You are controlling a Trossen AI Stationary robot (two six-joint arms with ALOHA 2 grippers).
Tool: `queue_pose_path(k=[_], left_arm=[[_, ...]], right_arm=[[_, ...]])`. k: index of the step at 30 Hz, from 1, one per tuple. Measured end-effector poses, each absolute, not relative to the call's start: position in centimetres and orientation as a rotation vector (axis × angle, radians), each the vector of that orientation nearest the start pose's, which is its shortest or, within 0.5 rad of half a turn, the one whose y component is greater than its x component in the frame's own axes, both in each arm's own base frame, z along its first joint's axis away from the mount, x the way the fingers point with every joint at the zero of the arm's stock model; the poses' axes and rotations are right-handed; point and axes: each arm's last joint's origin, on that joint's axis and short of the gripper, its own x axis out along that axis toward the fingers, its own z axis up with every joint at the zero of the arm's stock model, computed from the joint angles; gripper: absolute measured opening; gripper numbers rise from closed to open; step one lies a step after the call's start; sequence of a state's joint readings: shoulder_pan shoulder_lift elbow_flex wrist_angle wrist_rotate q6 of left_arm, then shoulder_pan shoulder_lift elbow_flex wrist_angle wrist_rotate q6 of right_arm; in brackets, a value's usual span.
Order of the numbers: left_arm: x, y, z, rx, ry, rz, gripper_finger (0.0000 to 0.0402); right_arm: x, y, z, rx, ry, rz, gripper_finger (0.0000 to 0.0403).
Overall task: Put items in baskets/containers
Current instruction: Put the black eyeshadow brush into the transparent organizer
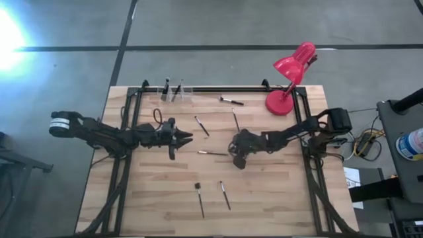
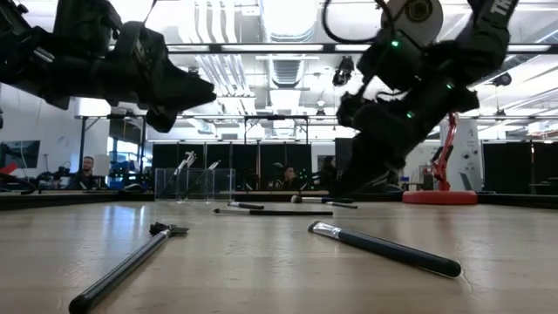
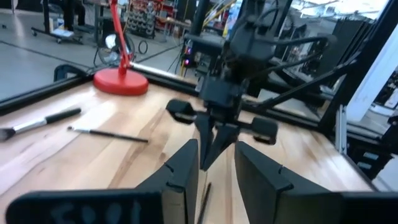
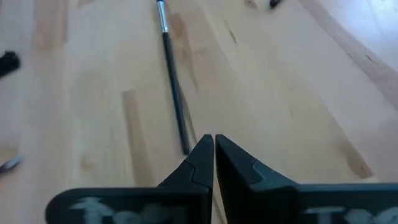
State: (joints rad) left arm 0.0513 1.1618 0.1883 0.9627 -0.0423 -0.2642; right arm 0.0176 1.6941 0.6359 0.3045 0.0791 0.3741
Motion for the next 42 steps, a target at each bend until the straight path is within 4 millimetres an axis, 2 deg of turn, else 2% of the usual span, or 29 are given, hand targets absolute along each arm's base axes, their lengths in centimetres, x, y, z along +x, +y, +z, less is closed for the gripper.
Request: queue_pose_path(k=[6, 10, 14, 24, 33, 38, 42], left_arm=[[19.9, 1.0, 16.9, -0.264, 0.074, 0.051, 0.0099], [19.9, 0.8, 16.6, -0.263, 0.102, 0.012, 0.0099], [20.1, 0.6, 16.3, -0.254, 0.116, 0.001, 0.0099], [20.1, 0.5, 16.2, -0.247, 0.123, -0.001, 0.0099], [20.1, 0.5, 16.2, -0.241, 0.123, -0.002, 0.0099], [20.1, 0.5, 16.2, -0.241, 0.123, -0.002, 0.0099], [20.1, 0.5, 16.2, -0.242, 0.123, -0.002, 0.0099]], right_arm=[[31.5, 1.5, 12.3, 0.268, 0.817, -0.164, 0.0053], [32.0, 1.5, 11.8, 0.248, 0.892, -0.186, 0.0071], [32.3, 1.2, 11.4, 0.199, 0.911, -0.249, 0.0075], [32.8, 1.1, 11.8, 0.139, 0.907, -0.221, 0.0081], [33.2, 1.1, 12.2, 0.117, 0.922, -0.197, 0.0104], [33.3, 1.2, 11.2, 0.127, 0.960, -0.161, 0.0093], [33.3, 1.2, 10.6, 0.125, 0.974, -0.163, 0.0056]])
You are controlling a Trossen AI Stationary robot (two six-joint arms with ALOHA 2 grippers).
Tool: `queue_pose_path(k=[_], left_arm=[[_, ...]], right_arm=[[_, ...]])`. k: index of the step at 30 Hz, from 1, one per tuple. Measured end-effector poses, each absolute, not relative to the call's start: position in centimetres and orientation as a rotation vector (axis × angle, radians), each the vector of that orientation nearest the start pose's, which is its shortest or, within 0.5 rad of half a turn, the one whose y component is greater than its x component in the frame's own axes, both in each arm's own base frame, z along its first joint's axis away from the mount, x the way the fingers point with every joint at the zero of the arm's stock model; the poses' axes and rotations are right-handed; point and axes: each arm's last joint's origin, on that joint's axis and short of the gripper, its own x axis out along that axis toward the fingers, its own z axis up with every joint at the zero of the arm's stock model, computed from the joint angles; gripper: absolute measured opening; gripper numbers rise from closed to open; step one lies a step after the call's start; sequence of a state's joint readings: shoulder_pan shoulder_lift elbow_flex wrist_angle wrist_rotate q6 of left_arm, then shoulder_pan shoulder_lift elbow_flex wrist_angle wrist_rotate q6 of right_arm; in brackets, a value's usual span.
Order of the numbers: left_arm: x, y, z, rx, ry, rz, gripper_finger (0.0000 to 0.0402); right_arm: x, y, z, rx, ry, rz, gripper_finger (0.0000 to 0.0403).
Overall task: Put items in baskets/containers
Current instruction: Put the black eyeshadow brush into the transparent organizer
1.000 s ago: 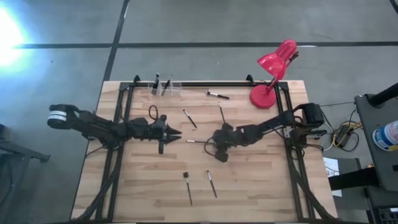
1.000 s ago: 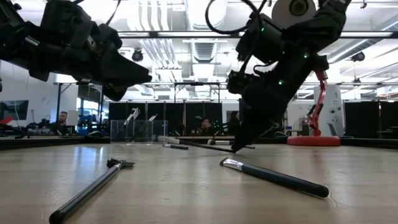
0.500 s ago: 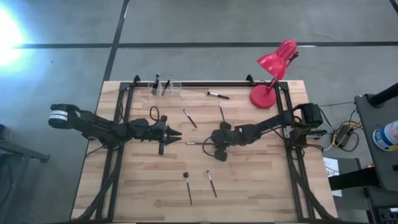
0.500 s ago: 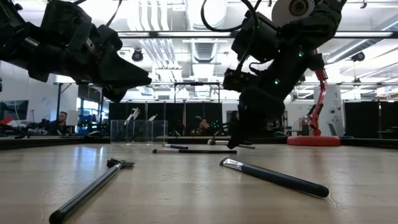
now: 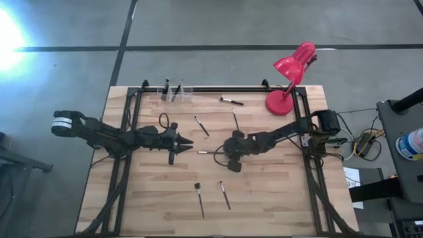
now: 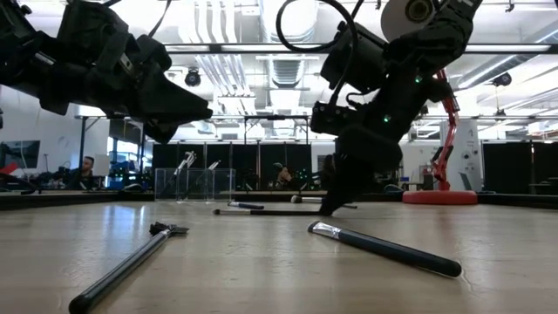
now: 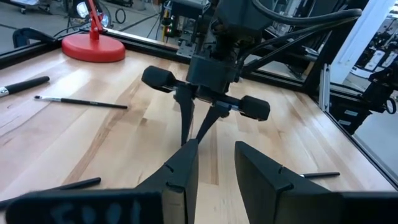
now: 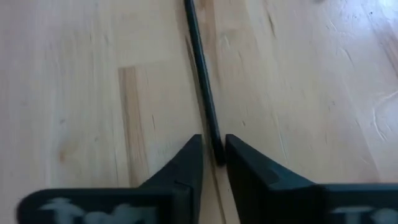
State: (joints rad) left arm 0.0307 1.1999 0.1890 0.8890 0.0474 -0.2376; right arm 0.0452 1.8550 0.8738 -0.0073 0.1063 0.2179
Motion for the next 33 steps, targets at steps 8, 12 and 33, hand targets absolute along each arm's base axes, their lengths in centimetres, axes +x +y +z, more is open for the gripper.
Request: queue_pose_path(k=[8, 12, 33], left_arm=[[20.1, 0.6, 16.2, -0.287, 0.119, 0.030, 0.0099], [20.1, 0.7, 16.2, -0.291, 0.107, 0.083, 0.0099], [18.8, 0.8, 15.2, -0.391, 0.057, 0.179, 0.0099]], right_arm=[[33.0, 1.2, 10.3, 0.154, 0.966, -0.196, 0.0011], [32.6, 1.3, 9.7, 0.185, 0.894, -0.220, 0.0010], [31.1, 1.8, 8.8, 0.288, 0.616, -0.261, 0.0008]])
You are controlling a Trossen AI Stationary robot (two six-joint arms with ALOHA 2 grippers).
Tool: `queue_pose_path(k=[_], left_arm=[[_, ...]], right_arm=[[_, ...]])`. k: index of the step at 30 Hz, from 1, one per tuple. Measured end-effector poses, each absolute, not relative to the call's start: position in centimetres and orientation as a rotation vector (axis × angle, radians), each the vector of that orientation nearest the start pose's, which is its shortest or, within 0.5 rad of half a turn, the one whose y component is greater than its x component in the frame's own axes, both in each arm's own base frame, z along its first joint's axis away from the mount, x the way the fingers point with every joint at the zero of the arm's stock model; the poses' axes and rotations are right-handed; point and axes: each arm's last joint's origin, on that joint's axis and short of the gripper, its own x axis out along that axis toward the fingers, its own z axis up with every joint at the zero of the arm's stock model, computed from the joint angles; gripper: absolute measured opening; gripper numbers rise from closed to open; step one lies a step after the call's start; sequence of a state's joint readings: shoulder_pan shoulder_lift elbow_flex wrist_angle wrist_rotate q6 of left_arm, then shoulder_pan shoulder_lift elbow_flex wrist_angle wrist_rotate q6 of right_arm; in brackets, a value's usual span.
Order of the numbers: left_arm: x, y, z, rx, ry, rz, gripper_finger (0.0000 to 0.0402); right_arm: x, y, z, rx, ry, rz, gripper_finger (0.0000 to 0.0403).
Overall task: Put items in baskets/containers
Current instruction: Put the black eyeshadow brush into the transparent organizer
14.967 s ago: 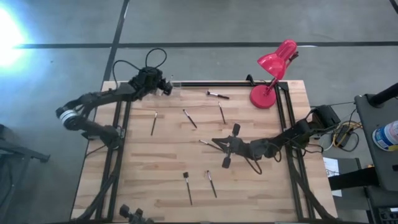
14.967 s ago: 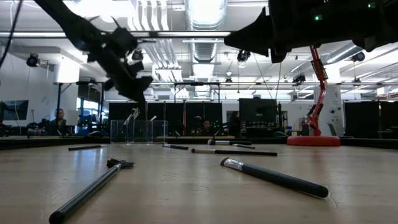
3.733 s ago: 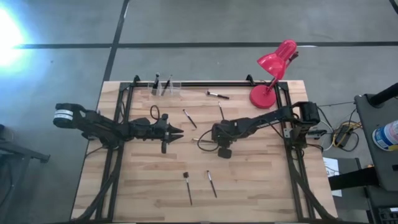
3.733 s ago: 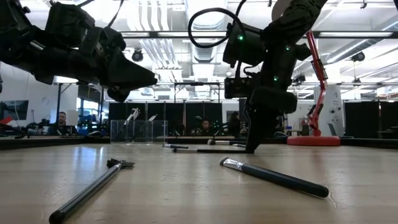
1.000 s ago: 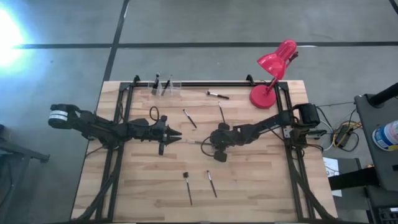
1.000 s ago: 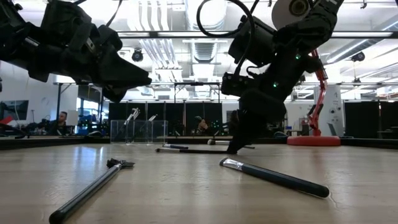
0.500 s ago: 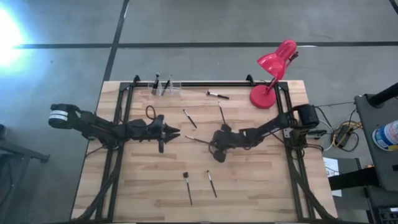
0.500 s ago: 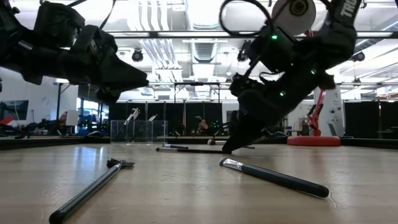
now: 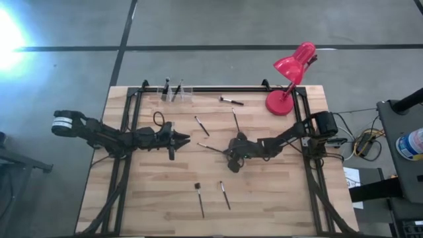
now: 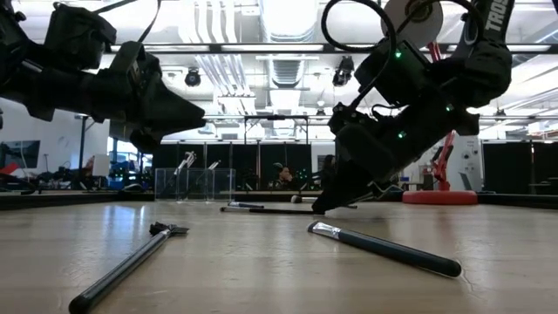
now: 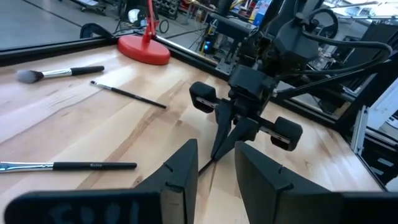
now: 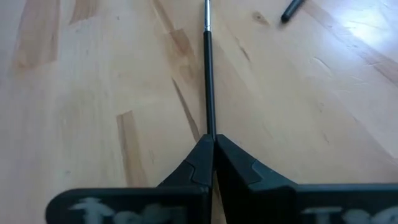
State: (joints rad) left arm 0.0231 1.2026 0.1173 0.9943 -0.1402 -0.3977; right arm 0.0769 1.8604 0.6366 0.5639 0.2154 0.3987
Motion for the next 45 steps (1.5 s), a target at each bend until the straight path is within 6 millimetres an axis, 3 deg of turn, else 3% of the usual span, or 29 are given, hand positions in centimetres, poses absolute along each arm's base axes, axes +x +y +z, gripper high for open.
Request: queue_pose_path(k=[13, 31, 45], left_arm=[[18.8, 0.8, 15.2, -0.377, 0.058, 0.178, 0.0099], [18.7, 0.8, 15.1, -0.388, 0.068, 0.172, 0.0099], [18.8, -0.4, 14.3, -0.368, 0.170, 0.172, 0.0099]], right_arm=[[32.6, 2.1, 10.7, 0.280, 0.785, -0.292, 0.0008], [31.8, 2.5, 10.4, 0.406, 0.882, -0.296, 0.0008], [31.9, 4.1, 10.8, 0.267, 0.800, -0.301, 0.0008]])
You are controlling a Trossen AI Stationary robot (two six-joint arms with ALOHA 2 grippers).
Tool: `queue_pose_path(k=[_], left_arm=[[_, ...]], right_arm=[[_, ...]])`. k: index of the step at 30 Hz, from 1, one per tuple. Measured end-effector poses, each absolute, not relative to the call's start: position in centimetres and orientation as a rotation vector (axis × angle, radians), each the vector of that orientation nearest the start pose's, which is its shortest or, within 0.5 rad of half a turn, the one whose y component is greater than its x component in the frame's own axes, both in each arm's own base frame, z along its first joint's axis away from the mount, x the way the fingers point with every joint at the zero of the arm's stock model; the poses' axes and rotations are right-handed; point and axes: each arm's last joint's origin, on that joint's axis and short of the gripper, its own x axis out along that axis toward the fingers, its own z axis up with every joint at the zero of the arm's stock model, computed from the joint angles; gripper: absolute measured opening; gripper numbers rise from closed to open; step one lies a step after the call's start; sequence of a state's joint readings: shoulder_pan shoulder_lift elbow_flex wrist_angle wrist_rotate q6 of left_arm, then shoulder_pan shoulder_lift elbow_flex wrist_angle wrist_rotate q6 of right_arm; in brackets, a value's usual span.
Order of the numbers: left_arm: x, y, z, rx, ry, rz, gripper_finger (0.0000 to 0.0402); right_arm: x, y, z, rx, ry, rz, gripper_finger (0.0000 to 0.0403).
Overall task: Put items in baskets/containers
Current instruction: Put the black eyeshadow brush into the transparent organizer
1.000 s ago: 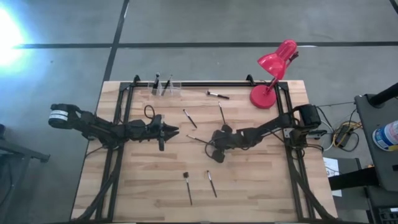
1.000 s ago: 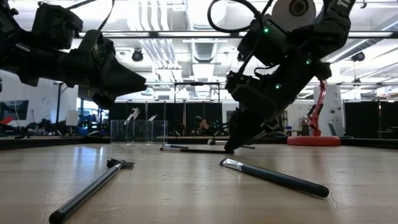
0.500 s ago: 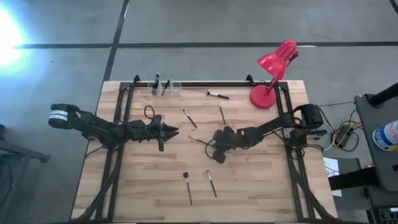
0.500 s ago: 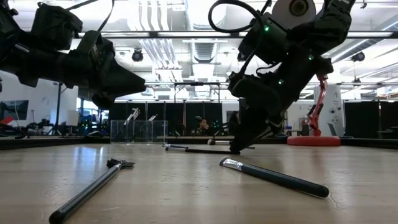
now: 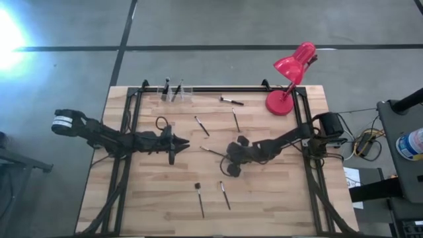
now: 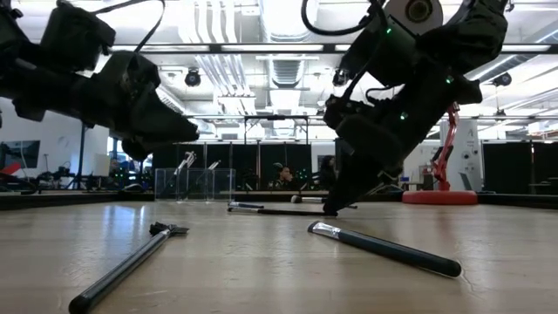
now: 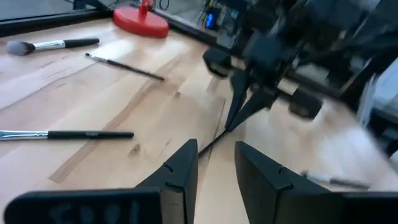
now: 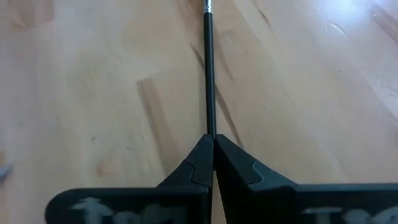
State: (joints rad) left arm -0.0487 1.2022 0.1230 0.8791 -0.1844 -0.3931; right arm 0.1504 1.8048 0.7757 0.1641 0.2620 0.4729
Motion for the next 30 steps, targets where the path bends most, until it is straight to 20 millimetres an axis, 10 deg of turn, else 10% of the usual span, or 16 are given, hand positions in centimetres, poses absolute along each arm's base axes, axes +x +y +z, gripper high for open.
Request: queue_pose_path(k=[30], left_arm=[[25.7, -1.0, 12.7, 0.110, 0.649, 0.113, 0.0099]], right_arm=[[32.2, 5.1, 11.6, 0.207, 0.741, -0.229, 0.0008]])
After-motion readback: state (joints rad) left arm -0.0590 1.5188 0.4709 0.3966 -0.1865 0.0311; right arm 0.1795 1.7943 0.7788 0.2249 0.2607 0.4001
